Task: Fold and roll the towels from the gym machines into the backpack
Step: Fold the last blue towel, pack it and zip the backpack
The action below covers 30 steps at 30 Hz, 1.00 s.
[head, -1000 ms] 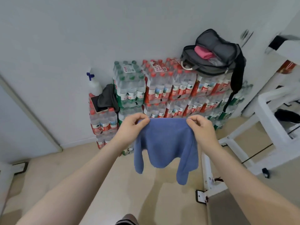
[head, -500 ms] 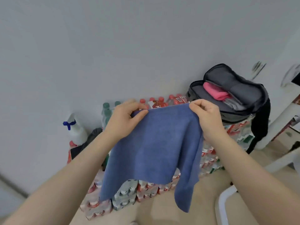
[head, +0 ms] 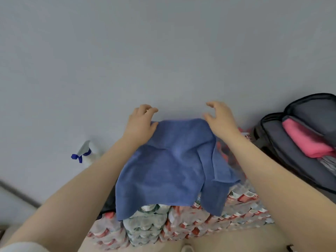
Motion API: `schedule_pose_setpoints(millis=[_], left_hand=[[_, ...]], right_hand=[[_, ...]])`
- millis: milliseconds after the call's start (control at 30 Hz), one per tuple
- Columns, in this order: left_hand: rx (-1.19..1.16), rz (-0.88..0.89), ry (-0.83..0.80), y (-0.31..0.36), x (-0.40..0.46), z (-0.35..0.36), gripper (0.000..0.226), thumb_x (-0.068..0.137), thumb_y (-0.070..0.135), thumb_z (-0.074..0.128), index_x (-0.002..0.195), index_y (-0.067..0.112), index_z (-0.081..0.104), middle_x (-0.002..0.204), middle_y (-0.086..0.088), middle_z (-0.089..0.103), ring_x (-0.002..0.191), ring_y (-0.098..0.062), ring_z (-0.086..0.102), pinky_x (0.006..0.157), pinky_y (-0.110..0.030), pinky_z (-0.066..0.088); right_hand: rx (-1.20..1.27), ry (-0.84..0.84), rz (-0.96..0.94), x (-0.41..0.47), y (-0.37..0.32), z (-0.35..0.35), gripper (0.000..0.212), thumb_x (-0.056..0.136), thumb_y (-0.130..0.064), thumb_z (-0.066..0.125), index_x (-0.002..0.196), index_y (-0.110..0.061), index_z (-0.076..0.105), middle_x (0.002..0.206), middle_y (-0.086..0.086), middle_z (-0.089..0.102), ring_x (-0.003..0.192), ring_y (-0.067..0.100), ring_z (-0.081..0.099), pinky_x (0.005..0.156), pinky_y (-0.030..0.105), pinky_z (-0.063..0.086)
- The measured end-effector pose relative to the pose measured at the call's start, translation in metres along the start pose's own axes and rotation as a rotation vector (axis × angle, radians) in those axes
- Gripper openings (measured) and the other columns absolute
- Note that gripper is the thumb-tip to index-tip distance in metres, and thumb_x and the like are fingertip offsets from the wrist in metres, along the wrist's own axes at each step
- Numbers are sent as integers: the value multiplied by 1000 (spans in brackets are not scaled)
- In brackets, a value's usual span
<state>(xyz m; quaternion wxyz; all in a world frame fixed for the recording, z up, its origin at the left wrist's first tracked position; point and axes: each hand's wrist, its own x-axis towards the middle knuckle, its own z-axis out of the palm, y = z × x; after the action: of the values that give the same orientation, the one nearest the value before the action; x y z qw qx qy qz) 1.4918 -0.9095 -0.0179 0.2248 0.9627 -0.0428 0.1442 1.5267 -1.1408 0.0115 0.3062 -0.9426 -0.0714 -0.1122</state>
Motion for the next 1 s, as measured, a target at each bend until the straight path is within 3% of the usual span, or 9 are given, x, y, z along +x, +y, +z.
schedule_pose_setpoints(millis=[133, 300, 467, 567, 667, 800, 933, 1000], left_hand=[[19, -231, -152, -37, -17, 22, 41, 94, 18, 44, 134, 11, 42, 139, -11, 42, 126, -31, 38, 104, -39, 32], [-6, -497, -368, -61, -33, 31, 49, 96, 31, 42, 138, 8, 35, 138, -17, 42, 124, -34, 43, 102, -38, 34], [-199, -712, -287, -69, -37, 36, 50, 88, 39, 56, 123, 6, 46, 117, -10, 56, 103, -26, 55, 81, -32, 44], [-282, -756, -274, -70, -38, 35, 42, 86, 36, 59, 114, 8, 46, 100, -6, 55, 89, -22, 53, 72, -29, 41], [-223, -654, -334, -67, -39, 33, 21, 88, 31, 56, 90, 10, 51, 84, -5, 57, 78, -20, 51, 60, -27, 37], [-189, -548, -390, -62, -40, 27, 34, 89, 27, 53, 61, 14, 39, 59, 0, 43, 56, -14, 40, 50, -24, 28], [-330, -494, -35, -52, -30, -2, 23, 87, 20, 53, 65, 20, 43, 61, 7, 46, 59, -11, 43, 48, -15, 33], [-331, -416, 138, -47, -26, -15, 22, 83, 13, 54, 67, 22, 43, 60, 8, 45, 56, -9, 42, 50, -14, 35]], right_hand=[[-72, -258, -209, -6, 6, 48, 30, 86, -10, 54, 115, -8, 59, 122, 13, 53, 116, 30, 47, 102, 36, 36], [-41, -518, -362, -8, -15, 98, 34, 94, -16, 45, 128, -11, 51, 137, 3, 46, 126, 22, 41, 106, 35, 34], [-39, -651, -301, 5, -50, 137, 49, 98, -23, 39, 144, -12, 26, 150, 7, 29, 136, 23, 30, 111, 35, 29], [-150, -712, -229, 5, -56, 157, 56, 97, -27, 42, 145, -12, 18, 148, 13, 28, 131, 29, 36, 104, 40, 37], [-207, -678, -197, 4, -58, 167, 43, 95, -29, 46, 133, -10, 36, 133, 11, 47, 116, 28, 49, 90, 40, 46], [-164, -624, -250, 6, -62, 161, 21, 92, -28, 49, 106, -12, 50, 107, 7, 61, 97, 26, 57, 75, 39, 48], [135, -315, -259, 9, -74, 140, 16, 91, -28, 50, 89, -12, 48, 77, -4, 56, 80, 20, 56, 69, 36, 43], [280, -241, -259, 9, -84, 134, 16, 92, -26, 48, 94, -10, 53, 86, -2, 62, 85, 18, 59, 76, 37, 48]])
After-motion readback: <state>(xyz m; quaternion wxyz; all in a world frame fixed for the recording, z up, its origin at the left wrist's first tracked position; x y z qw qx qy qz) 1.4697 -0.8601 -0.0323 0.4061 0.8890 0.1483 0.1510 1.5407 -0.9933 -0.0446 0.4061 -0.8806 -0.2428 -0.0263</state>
